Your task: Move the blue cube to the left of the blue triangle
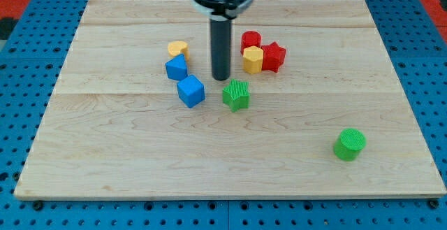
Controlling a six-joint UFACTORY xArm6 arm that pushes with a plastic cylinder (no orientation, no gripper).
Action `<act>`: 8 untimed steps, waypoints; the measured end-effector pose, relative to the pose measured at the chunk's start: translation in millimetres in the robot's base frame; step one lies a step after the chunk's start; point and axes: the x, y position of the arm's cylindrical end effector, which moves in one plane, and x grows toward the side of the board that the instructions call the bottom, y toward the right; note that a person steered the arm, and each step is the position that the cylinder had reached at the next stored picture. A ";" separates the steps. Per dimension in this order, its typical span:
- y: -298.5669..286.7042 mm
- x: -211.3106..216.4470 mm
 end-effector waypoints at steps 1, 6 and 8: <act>15.2 37.1; 80.8 104.8; -5.9 68.5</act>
